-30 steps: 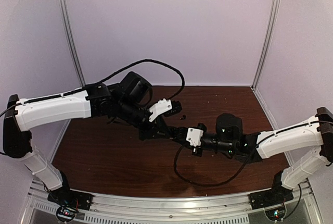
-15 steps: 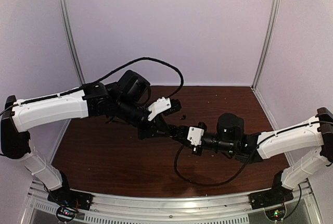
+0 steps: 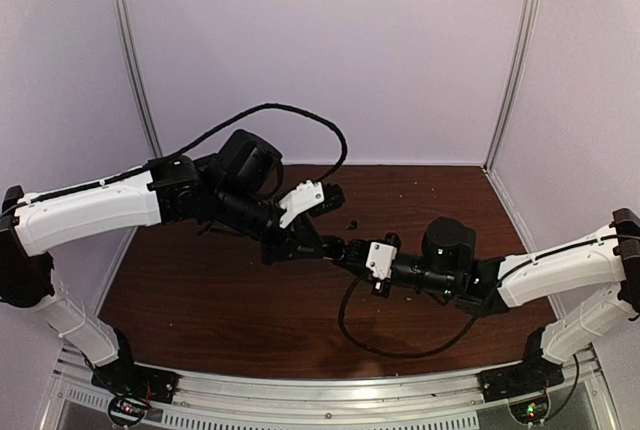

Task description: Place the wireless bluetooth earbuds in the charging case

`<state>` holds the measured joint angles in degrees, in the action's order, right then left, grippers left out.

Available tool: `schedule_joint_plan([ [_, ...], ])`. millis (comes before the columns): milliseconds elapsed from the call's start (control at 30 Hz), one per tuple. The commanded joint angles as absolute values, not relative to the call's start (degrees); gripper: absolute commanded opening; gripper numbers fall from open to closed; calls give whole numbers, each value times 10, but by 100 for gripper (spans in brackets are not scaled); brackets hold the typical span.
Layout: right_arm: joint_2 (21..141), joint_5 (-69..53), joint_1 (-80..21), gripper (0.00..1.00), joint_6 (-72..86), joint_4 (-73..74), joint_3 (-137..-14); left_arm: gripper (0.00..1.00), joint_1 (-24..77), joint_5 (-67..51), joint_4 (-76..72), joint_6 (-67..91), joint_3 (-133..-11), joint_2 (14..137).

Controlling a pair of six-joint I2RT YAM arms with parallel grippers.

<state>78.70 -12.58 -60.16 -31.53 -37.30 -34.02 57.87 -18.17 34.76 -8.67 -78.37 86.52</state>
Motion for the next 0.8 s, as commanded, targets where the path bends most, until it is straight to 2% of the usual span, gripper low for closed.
schedule_joint_plan([
  [0,775,-125,-606,0,-308,-389,-338,0,582,-199,343,-96,-798,856],
  [767,776,-124,-607,0,-309,-383,-348,0,582,-213,306,-77,-816,884],
])
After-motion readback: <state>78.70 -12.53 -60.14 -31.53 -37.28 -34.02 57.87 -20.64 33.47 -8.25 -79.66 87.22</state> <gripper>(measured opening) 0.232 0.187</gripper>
